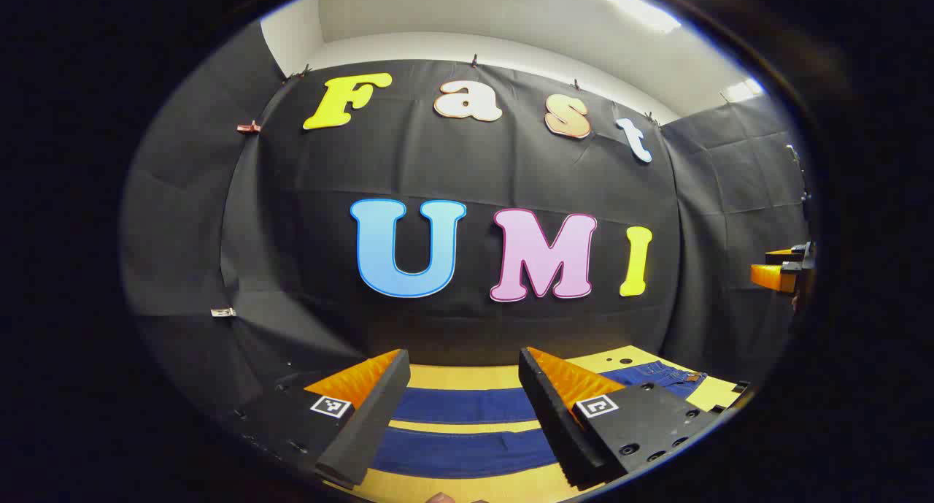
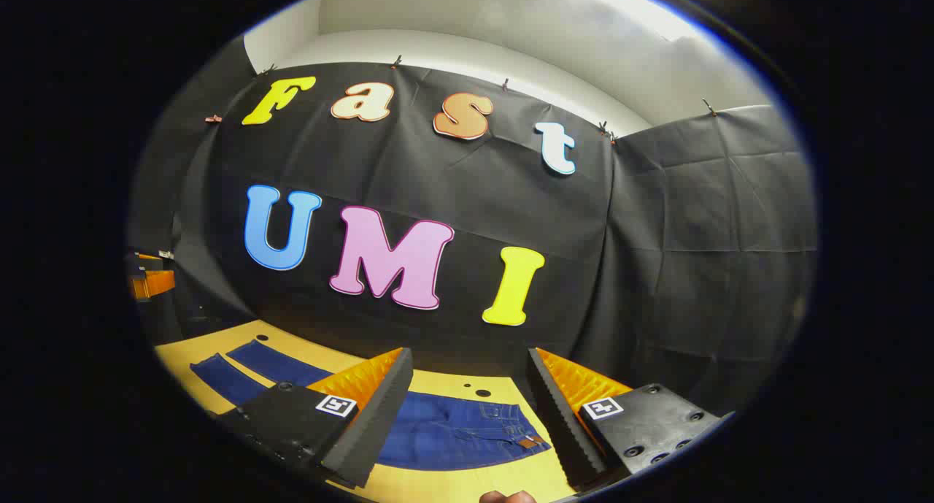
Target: Grasp the waist and the cuffs of the jeans and fold them to make the two legs overlap; first hold the waist and fold one-third of the jeans toward the cuffs, then hold the cuffs and fold the remaining one-third in the same direction to finish folding.
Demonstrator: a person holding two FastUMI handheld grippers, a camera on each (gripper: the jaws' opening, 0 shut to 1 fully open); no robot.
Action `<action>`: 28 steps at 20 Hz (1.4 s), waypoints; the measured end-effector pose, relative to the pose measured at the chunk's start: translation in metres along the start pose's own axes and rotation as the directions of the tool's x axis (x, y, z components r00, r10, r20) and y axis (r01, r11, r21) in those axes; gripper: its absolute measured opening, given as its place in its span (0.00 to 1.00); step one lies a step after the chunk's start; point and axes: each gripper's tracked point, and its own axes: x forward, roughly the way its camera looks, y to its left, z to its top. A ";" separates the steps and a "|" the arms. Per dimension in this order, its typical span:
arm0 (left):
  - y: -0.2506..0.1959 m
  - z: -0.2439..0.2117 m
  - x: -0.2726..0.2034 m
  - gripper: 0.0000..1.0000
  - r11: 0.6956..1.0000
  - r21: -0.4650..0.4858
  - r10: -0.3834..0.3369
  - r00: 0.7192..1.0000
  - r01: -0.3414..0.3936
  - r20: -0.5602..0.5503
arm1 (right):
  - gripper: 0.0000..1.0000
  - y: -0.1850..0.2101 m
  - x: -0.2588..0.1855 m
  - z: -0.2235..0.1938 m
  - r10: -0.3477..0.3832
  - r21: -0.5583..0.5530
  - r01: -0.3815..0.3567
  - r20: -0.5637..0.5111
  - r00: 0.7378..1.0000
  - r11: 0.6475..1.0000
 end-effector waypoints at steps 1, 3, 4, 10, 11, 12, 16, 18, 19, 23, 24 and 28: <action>0.000 -0.004 0.001 0.96 1.000 -0.005 -0.002 1.000 0.002 -0.011 | 0.94 -0.001 0.000 -0.001 -0.005 -0.007 0.005 -0.004 1.000 1.000; 0.000 -0.007 0.001 0.96 1.000 -0.004 -0.005 1.000 0.005 -0.018 | 0.94 -0.001 -0.002 0.002 -0.009 -0.009 0.009 -0.006 1.000 1.000; -0.001 -0.007 0.000 0.96 1.000 -0.003 -0.009 1.000 0.009 -0.014 | 0.98 -0.001 -0.003 0.002 -0.009 -0.009 0.009 -0.007 1.000 1.000; -0.002 0.004 0.000 0.96 1.000 0.001 -0.020 1.000 0.020 0.010 | 0.94 0.013 0.002 0.013 0.014 0.022 -0.014 0.010 1.000 1.000; 0.001 0.006 0.000 0.96 1.000 -0.003 -0.010 1.000 0.010 0.017 | 0.96 0.020 0.002 0.015 0.032 0.039 -0.032 0.012 0.999 0.999; 0.005 0.006 -0.001 0.96 1.000 -0.011 -0.004 1.000 0.004 0.020 | 0.96 0.027 0.003 0.017 0.049 0.059 -0.050 0.014 0.999 0.997; 0.021 -0.006 -0.004 0.96 0.999 0.038 0.020 1.000 -0.019 -0.012 | 0.94 0.034 0.011 0.013 0.064 0.060 -0.064 0.008 0.998 0.996; 0.027 -0.020 -0.006 0.96 0.997 0.069 -0.012 0.999 0.015 -0.041 | 0.94 0.041 0.017 0.015 0.091 0.046 -0.090 -0.004 0.996 0.995; 0.039 -0.029 -0.007 0.96 0.997 0.081 -0.002 0.998 0.007 -0.061 | 0.96 0.042 0.023 0.017 0.101 0.033 -0.101 -0.007 0.995 0.994; 0.069 -0.080 -0.009 0.96 0.988 0.135 -0.044 0.982 0.070 -0.183 | 0.96 0.031 0.053 -0.015 0.088 -0.135 -0.109 -0.151 0.985 0.985; 0.078 -0.095 -0.008 0.96 0.981 0.165 -0.062 0.974 0.099 -0.218 | 0.96 0.031 0.054 -0.031 0.101 -0.172 -0.134 -0.192 0.976 0.976; 0.100 -0.141 -0.001 0.96 0.866 0.414 -0.120 0.920 0.280 -0.372 | 0.96 0.027 0.052 -0.103 0.133 -0.279 -0.233 -0.335 0.933 0.932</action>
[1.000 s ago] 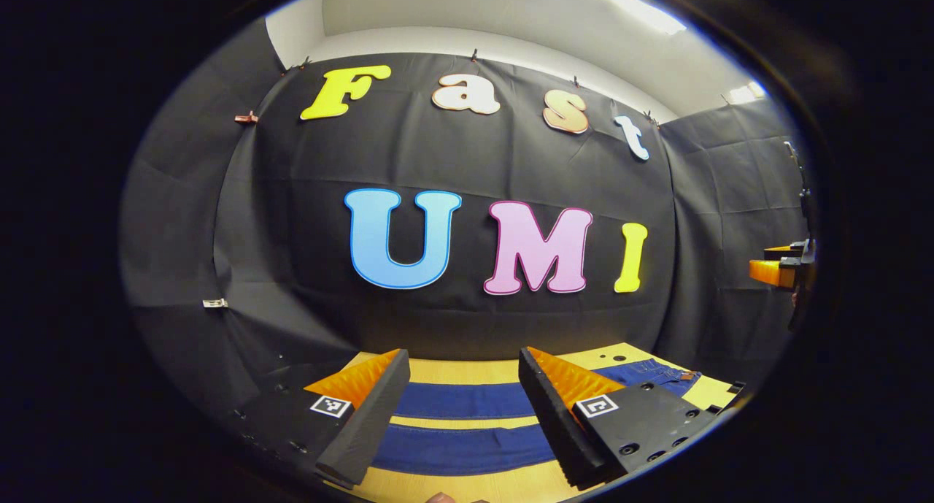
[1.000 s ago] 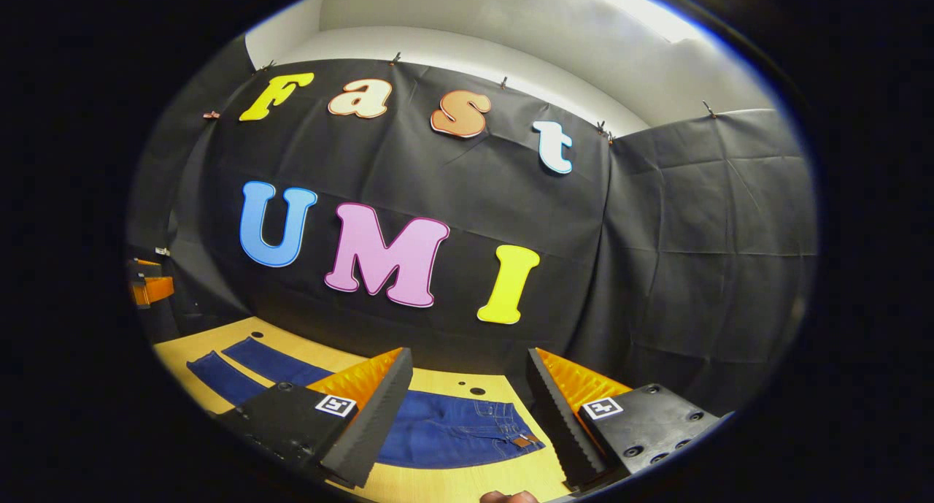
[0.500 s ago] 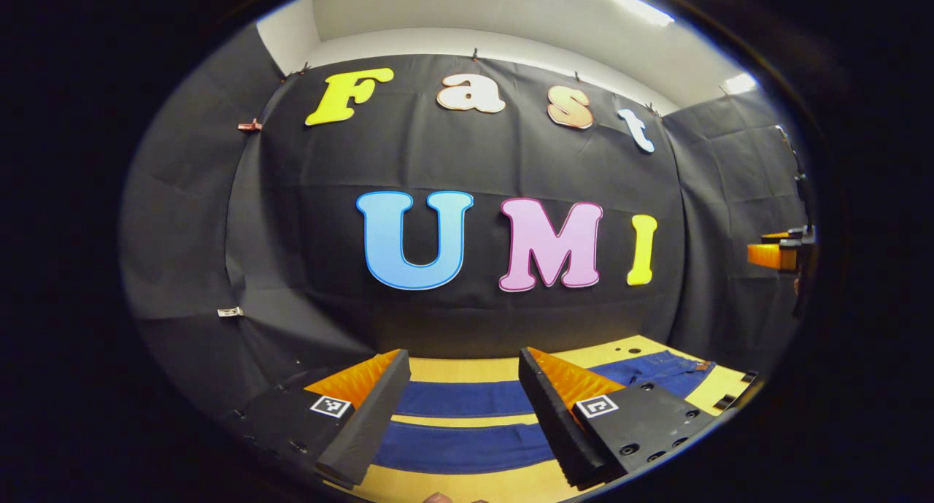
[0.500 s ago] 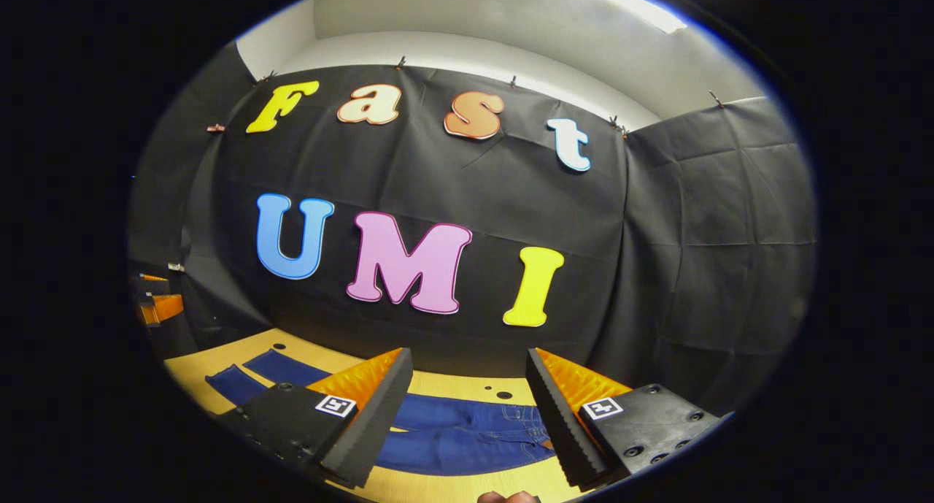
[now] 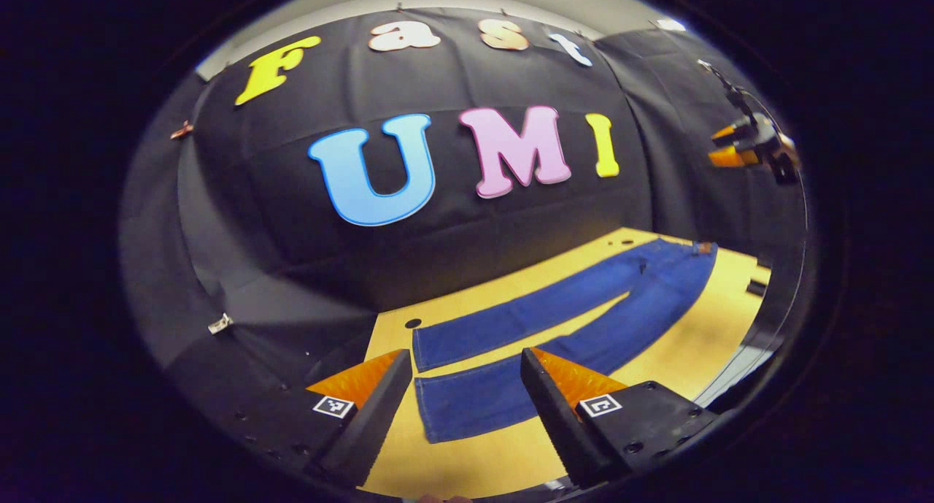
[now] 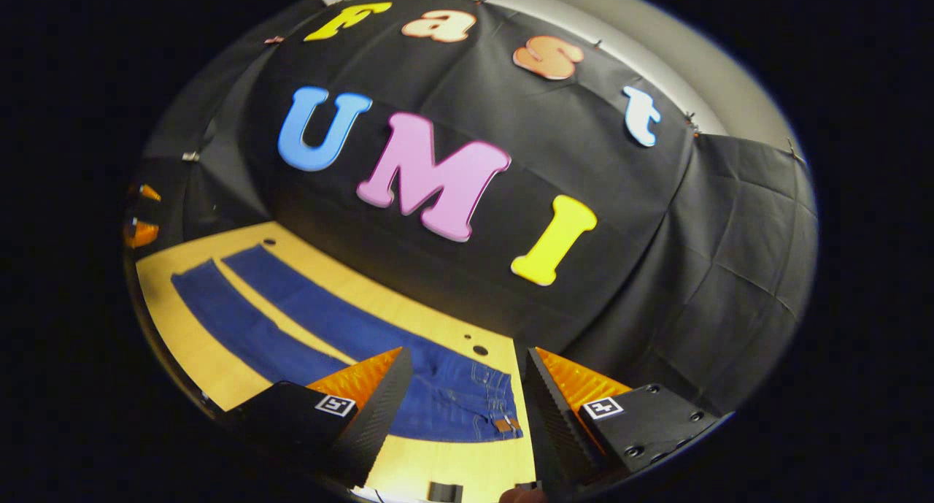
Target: Grasp the waist and the cuffs of the jeans and fold them to make the two legs overlap; first hold the waist and fold one-third of the jeans toward the cuffs, then hold the cuffs and fold the remaining one-third in the same direction to finish folding.
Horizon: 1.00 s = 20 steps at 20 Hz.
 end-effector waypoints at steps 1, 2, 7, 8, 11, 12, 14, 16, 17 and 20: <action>-0.005 -0.013 0.009 0.96 0.995 0.084 -0.042 0.999 0.044 -0.022 | 0.96 0.002 0.007 -0.018 0.011 -0.036 -0.012 -0.035 0.999 0.999; -0.014 -0.025 0.017 0.98 0.983 0.156 -0.091 0.995 0.097 -0.049 | 0.96 0.006 0.014 -0.035 0.030 -0.065 -0.035 -0.076 0.997 0.997; -0.054 -0.111 0.060 0.98 0.866 0.341 -0.284 0.921 0.366 -0.268 | 0.97 0.046 0.039 -0.084 0.222 -0.057 -0.242 -0.232 0.947 0.969; -0.057 -0.123 0.069 0.98 0.837 0.367 -0.308 0.903 0.407 -0.301 | 0.97 0.046 0.044 -0.086 0.234 -0.091 -0.260 -0.233 0.944 0.961; -0.062 -0.157 0.095 0.98 0.742 0.442 -0.335 0.850 0.503 -0.405 | 0.97 0.047 0.073 -0.110 0.272 -0.177 -0.325 -0.269 0.924 0.929; -0.063 -0.170 0.101 0.98 0.715 0.456 -0.339 0.833 0.530 -0.436 | 0.97 0.045 0.080 -0.124 0.281 -0.200 -0.347 -0.295 0.913 0.916; -0.062 -0.189 0.111 0.98 0.680 0.469 -0.341 0.809 0.563 -0.479 | 0.97 0.030 0.100 -0.152 0.259 -0.273 -0.351 -0.321 0.911 0.896; -0.056 -0.197 0.119 0.98 0.658 0.495 -0.321 0.806 0.567 -0.497 | 0.97 0.016 0.113 -0.178 0.230 -0.327 -0.345 -0.341 0.911 0.880; -0.053 -0.203 0.126 0.97 0.642 0.512 -0.323 0.807 0.570 -0.494 | 0.97 0.011 0.117 -0.190 0.222 -0.341 -0.347 -0.355 0.908 0.873; -0.047 -0.201 0.131 0.97 0.636 0.519 -0.314 0.806 0.571 -0.502 | 0.97 0.008 0.119 -0.229 0.230 -0.379 -0.401 -0.421 0.877 0.834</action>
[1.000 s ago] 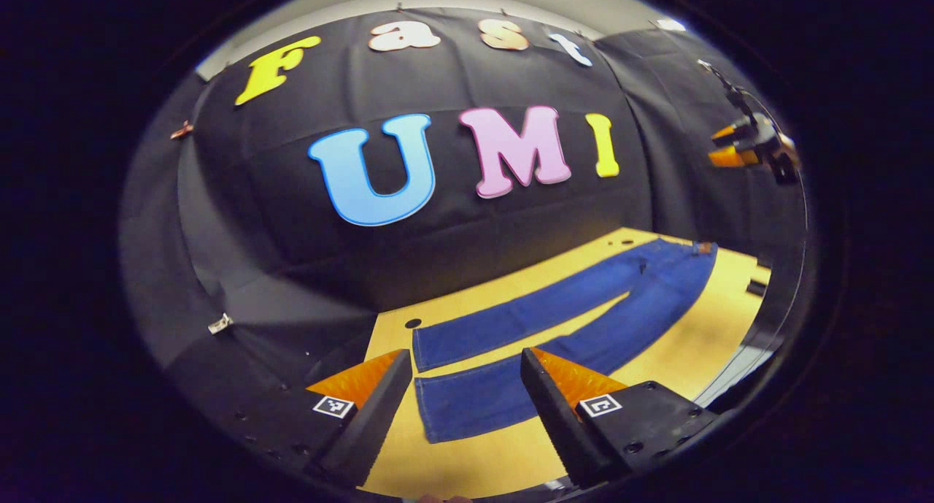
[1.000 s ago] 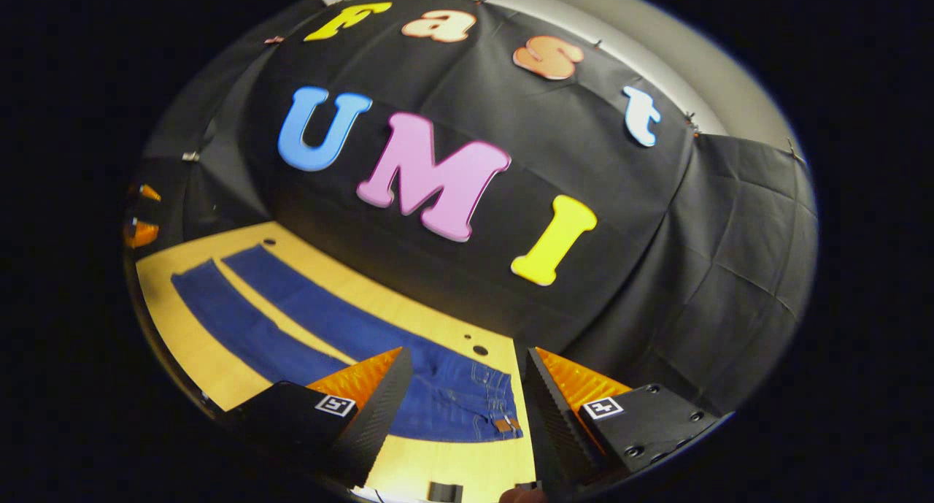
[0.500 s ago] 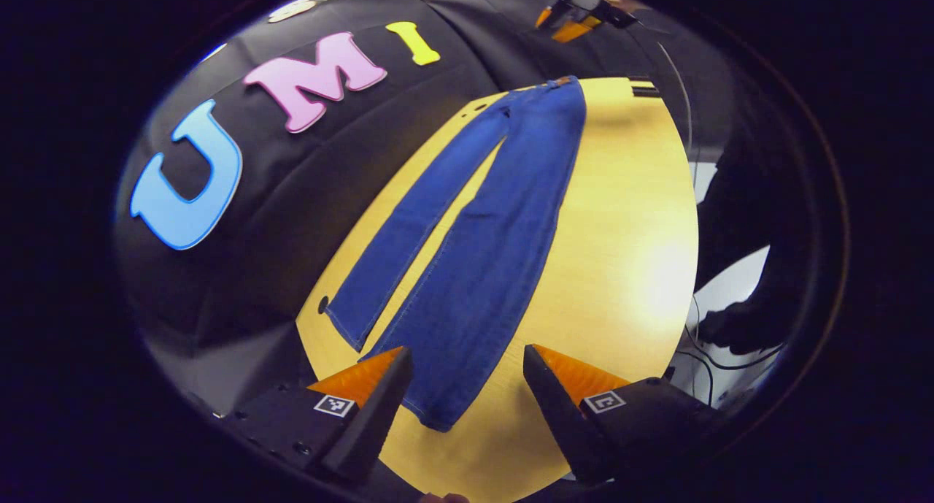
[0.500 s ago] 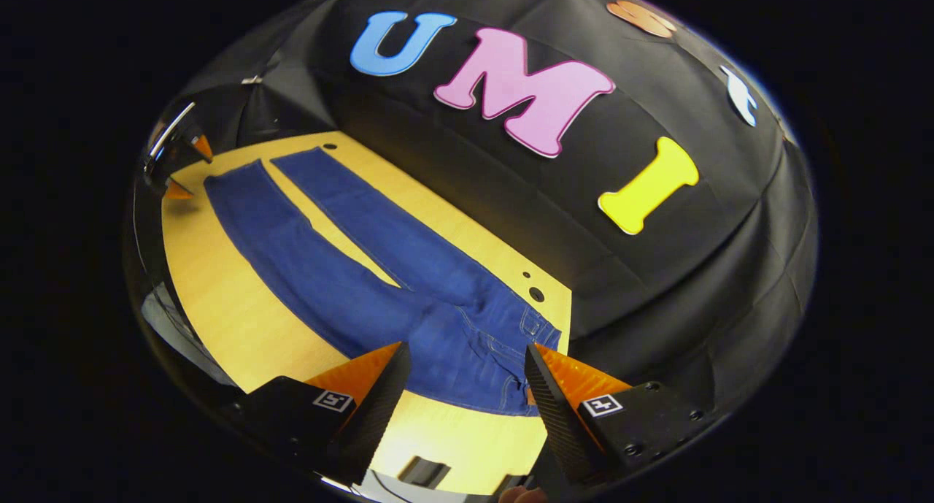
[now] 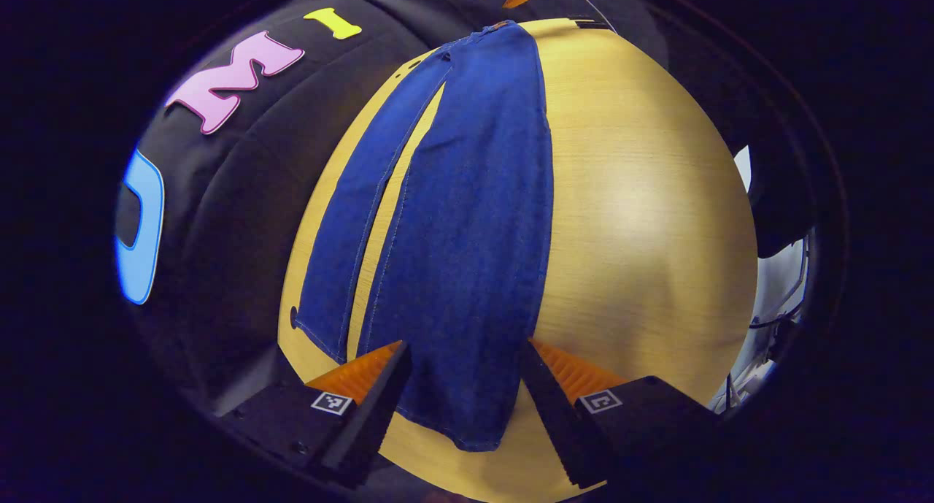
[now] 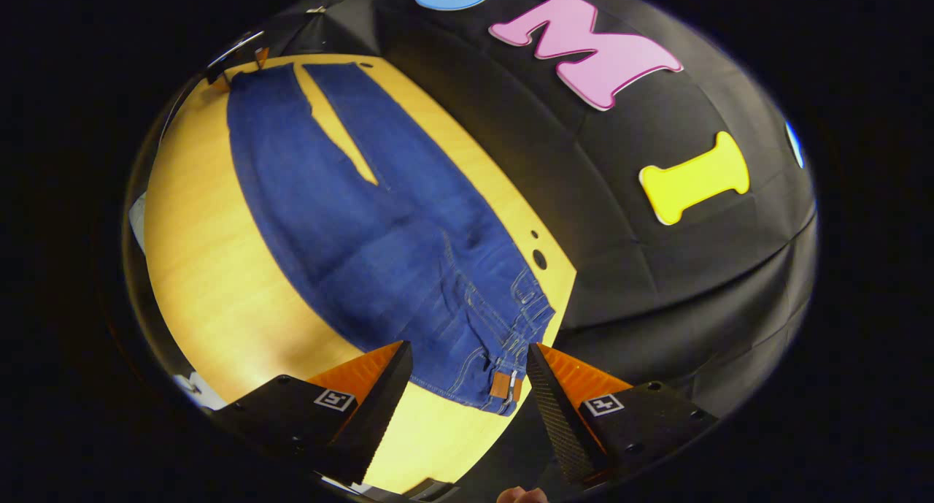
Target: Grasp the waist and the cuffs of the jeans and fold them to make the two legs overlap; first hold the waist and fold one-third of the jeans toward the cuffs, then hold the cuffs and fold the remaining one-third in the same direction to finish folding.
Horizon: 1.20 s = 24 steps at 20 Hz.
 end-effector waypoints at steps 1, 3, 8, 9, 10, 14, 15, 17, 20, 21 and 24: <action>0.008 0.002 0.005 0.96 1.000 0.002 0.001 1.000 -0.001 -0.001 | 0.97 0.004 0.007 -0.014 0.019 -0.041 -0.020 -0.026 1.000 0.999; 0.018 0.004 0.014 0.96 1.000 0.016 -0.010 1.000 0.010 0.002 | 0.97 0.010 0.019 -0.039 0.048 -0.150 -0.060 -0.081 0.996 0.987; 0.037 0.007 0.029 0.96 0.999 0.005 -0.039 0.999 0.039 -0.008 | 0.97 0.018 0.047 -0.081 0.105 -0.429 -0.156 -0.140 0.985 0.890; 0.037 0.008 0.029 0.96 0.999 0.014 -0.047 0.999 0.047 -0.011 | 0.97 0.019 0.053 -0.086 0.116 -0.471 -0.171 -0.144 0.983 0.865; 0.037 0.009 0.030 0.96 0.998 0.026 -0.054 0.998 0.054 -0.014 | 0.96 0.019 0.060 -0.089 0.123 -0.499 -0.181 -0.147 0.981 0.848; 0.034 0.010 0.031 0.90 0.993 0.065 -0.100 0.995 0.102 -0.026 | 0.92 0.018 0.091 -0.079 0.128 -0.558 -0.176 -0.125 0.984 0.811; 0.033 0.010 0.032 0.86 0.991 0.059 -0.117 0.993 0.119 -0.034 | 0.89 0.020 0.095 -0.075 0.129 -0.564 -0.173 -0.117 0.985 0.807; 0.030 0.011 0.035 0.77 0.987 0.033 -0.155 0.986 0.157 -0.058 | 0.79 0.026 0.102 -0.072 0.145 -0.573 -0.183 -0.111 0.983 0.799; 0.021 0.010 0.034 0.69 0.973 0.000 -0.231 0.969 0.232 -0.084 | 0.53 0.034 0.102 -0.076 0.153 -0.585 -0.197 -0.124 0.980 0.787; 0.019 0.011 0.034 0.57 0.969 0.006 -0.246 0.965 0.248 -0.088 | 0.37 0.035 0.105 -0.078 0.152 -0.588 -0.201 -0.132 0.980 0.783; 0.014 0.013 0.033 0.20 0.967 0.016 -0.253 0.963 0.256 -0.095 | 0.13 0.034 0.099 -0.082 0.127 -0.547 -0.195 -0.159 0.979 0.814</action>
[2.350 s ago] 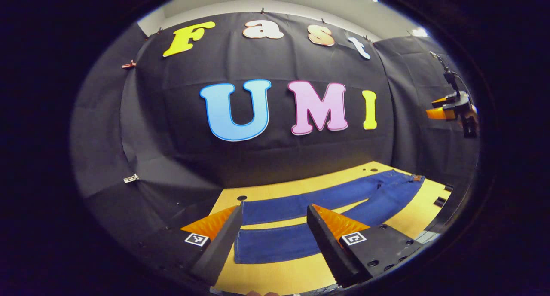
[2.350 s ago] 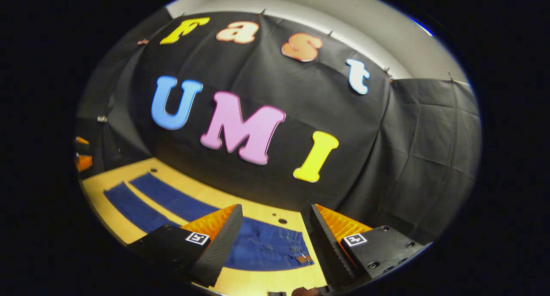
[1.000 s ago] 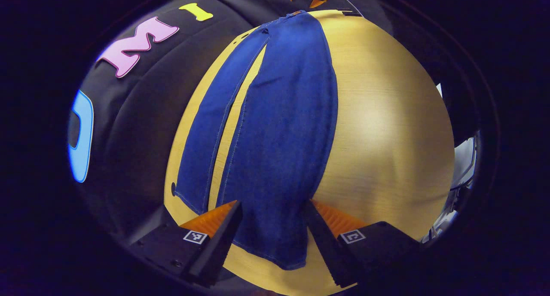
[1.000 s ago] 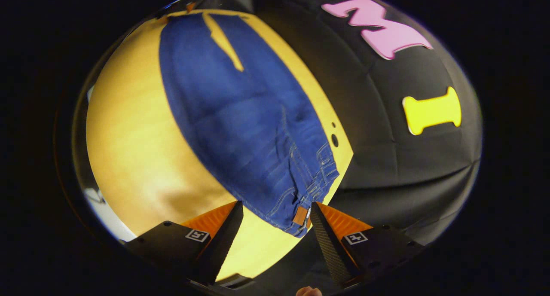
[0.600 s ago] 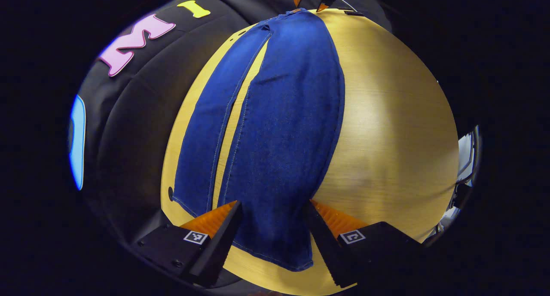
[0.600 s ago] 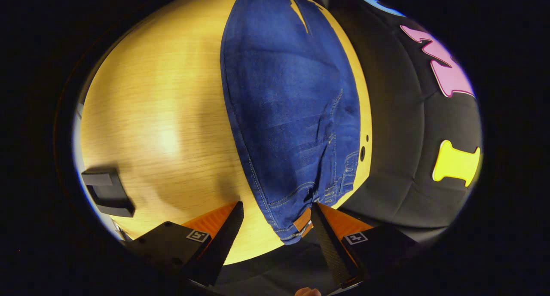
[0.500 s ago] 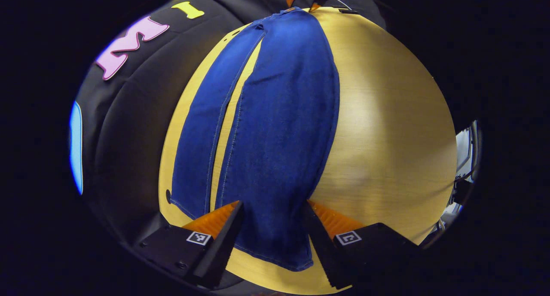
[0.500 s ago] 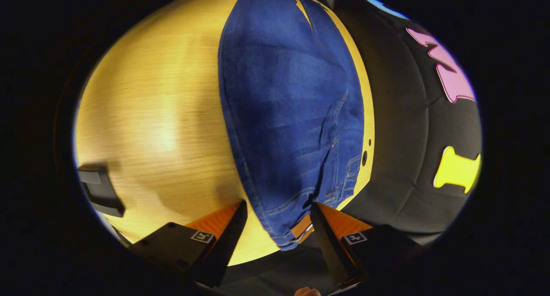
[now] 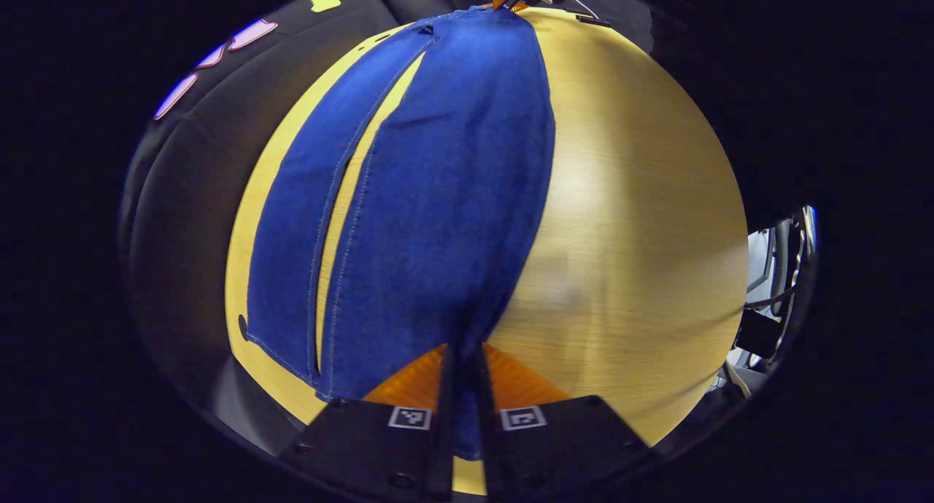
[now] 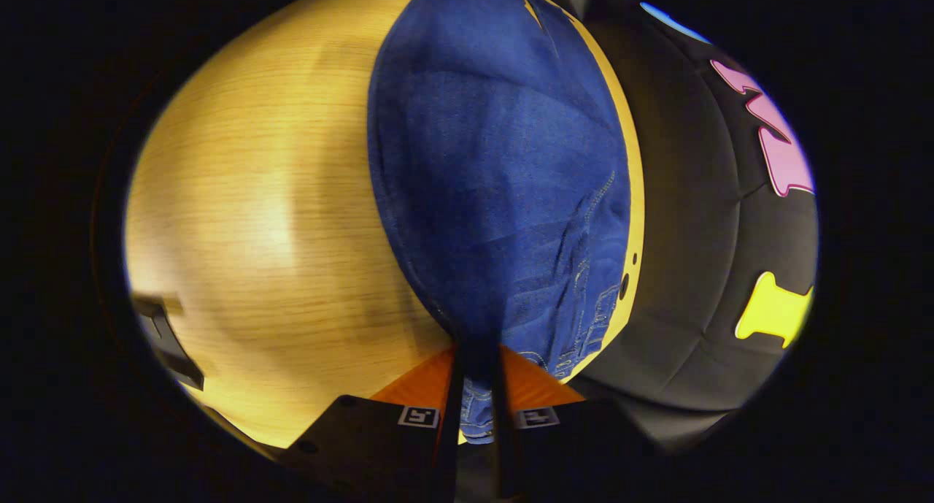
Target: Grasp the waist and the cuffs of the jeans and fold them to make the two legs overlap; first hold the waist and fold one-third of the jeans toward the cuffs, then hold the cuffs and fold the remaining one-third in the same direction to finish folding.
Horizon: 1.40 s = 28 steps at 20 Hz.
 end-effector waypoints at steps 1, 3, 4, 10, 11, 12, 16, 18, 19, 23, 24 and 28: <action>0.001 -0.001 -0.002 0.10 1.000 -0.009 0.006 1.000 -0.006 -0.007 | 0.10 0.000 0.006 0.003 0.000 0.024 0.000 -0.002 1.000 1.000; 0.001 -0.004 0.000 0.06 0.999 -0.037 0.015 1.000 -0.015 -0.007 | 0.10 0.000 0.004 0.004 0.014 0.081 -0.012 -0.020 1.000 0.997; 0.001 -0.002 0.002 0.06 0.999 -0.045 0.020 1.000 -0.021 -0.005 | 0.10 -0.001 0.003 0.004 0.016 0.098 -0.014 -0.024 1.000 0.995; 0.019 0.003 -0.011 0.06 0.992 -0.095 0.083 0.996 -0.079 0.039 | 0.10 -0.031 -0.024 0.007 -0.015 0.325 0.008 0.018 1.000 0.946; 0.025 0.004 -0.014 0.06 0.989 -0.114 0.101 0.994 -0.096 0.043 | 0.10 -0.038 -0.030 0.008 -0.036 0.356 0.027 0.019 0.999 0.934; 0.028 0.006 -0.016 0.06 0.986 -0.126 0.119 0.992 -0.113 0.048 | 0.10 -0.045 -0.035 0.009 -0.053 0.374 0.042 0.021 0.998 0.927; 0.056 0.020 -0.029 0.06 0.971 -0.141 0.204 0.976 -0.193 0.073 | 0.10 -0.062 -0.051 0.016 -0.124 0.384 0.101 0.034 0.992 0.918; 0.073 0.025 -0.035 0.06 0.959 -0.164 0.244 0.966 -0.229 0.081 | 0.10 -0.077 -0.056 0.015 -0.170 0.422 0.140 0.035 0.985 0.896; 0.082 0.027 -0.037 0.06 0.951 -0.183 0.269 0.959 -0.250 0.086 | 0.09 -0.085 -0.058 0.015 -0.194 0.441 0.159 0.036 0.980 0.883; 0.135 0.035 -0.052 0.06 0.892 -0.264 0.401 0.912 -0.367 0.086 | 0.08 -0.134 -0.064 0.019 -0.317 0.475 0.266 0.030 0.948 0.839; 0.151 0.037 -0.052 0.06 0.871 -0.291 0.435 0.896 -0.396 0.085 | 0.08 -0.149 -0.062 0.019 -0.350 0.485 0.294 0.027 0.936 0.824; 0.221 0.047 -0.049 0.06 0.794 -0.326 0.555 0.831 -0.513 0.043 | 0.07 -0.216 -0.037 0.026 -0.467 0.528 0.395 0.003 0.884 0.752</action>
